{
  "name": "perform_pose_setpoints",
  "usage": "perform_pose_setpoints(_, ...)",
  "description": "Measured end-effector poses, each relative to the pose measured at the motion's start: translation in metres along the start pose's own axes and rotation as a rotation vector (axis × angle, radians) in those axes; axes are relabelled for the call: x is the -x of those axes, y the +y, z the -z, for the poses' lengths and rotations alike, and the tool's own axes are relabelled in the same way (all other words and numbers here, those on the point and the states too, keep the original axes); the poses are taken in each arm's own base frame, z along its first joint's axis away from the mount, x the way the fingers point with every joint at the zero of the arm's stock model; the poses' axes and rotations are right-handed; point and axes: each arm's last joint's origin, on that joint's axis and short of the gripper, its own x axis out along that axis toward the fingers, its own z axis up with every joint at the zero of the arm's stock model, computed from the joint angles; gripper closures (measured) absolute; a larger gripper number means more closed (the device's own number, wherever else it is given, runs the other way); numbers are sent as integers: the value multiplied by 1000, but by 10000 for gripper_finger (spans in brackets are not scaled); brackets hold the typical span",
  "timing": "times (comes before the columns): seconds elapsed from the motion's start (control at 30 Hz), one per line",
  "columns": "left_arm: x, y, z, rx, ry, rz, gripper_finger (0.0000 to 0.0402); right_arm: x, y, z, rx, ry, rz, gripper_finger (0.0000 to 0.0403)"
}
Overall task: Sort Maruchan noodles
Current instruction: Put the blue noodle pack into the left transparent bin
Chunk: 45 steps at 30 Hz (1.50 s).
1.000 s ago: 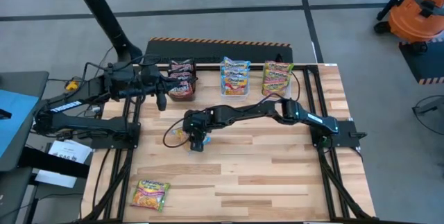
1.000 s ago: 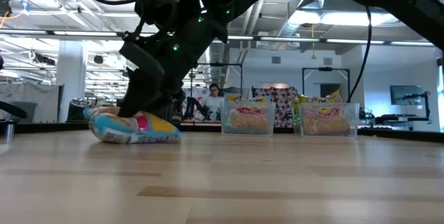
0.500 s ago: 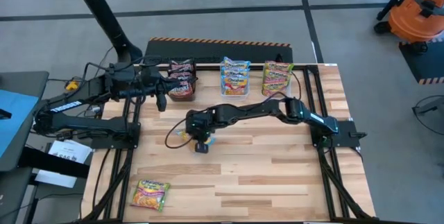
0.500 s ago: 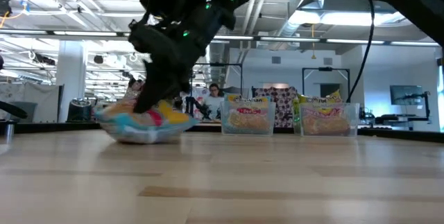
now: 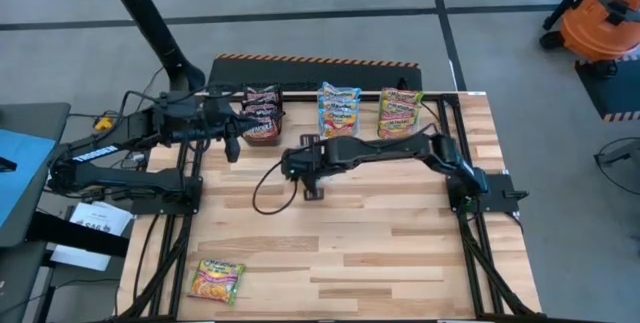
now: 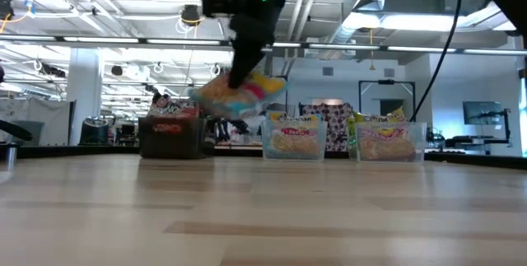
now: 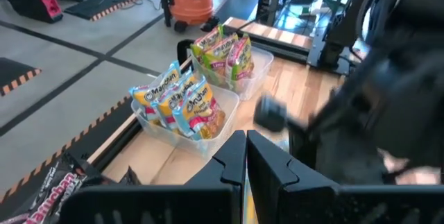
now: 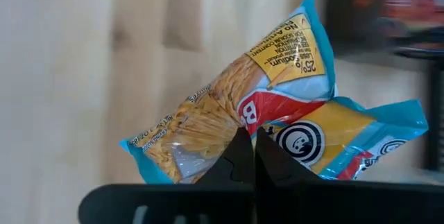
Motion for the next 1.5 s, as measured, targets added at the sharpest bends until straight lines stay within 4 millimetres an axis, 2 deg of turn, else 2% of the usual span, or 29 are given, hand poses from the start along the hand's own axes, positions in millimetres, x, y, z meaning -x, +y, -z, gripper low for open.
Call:
perform_pose_setpoints(0.1, 0, 0, 2, -3, 22, -2, 401, 15, -9, 4, 60, 37, 116, 398)
perform_pose_setpoints(0.27, 0, 1, 5, -6, 46, -5, 402, 26, -24, 13, 198, 148, 267, 398)
perform_pose_setpoints(0.6, 0, 1, 7, -9, 68, -8, 401, 23, -59, 31, 406, 358, 393, 398)
perform_pose_setpoints(0.8, 0, 1, 7, -9, 67, -8, 401, 23, -72, 42, 588, 491, 354, 398)
perform_pose_setpoints(1.17, 0, 1, 7, -9, 68, -8, 402, 21, -93, 58, 740, 628, 260, 398)
perform_pose_setpoints(1.5, 0, 1, 7, -9, 67, -8, 401, 19, -94, 61, 839, 597, 116, 397)
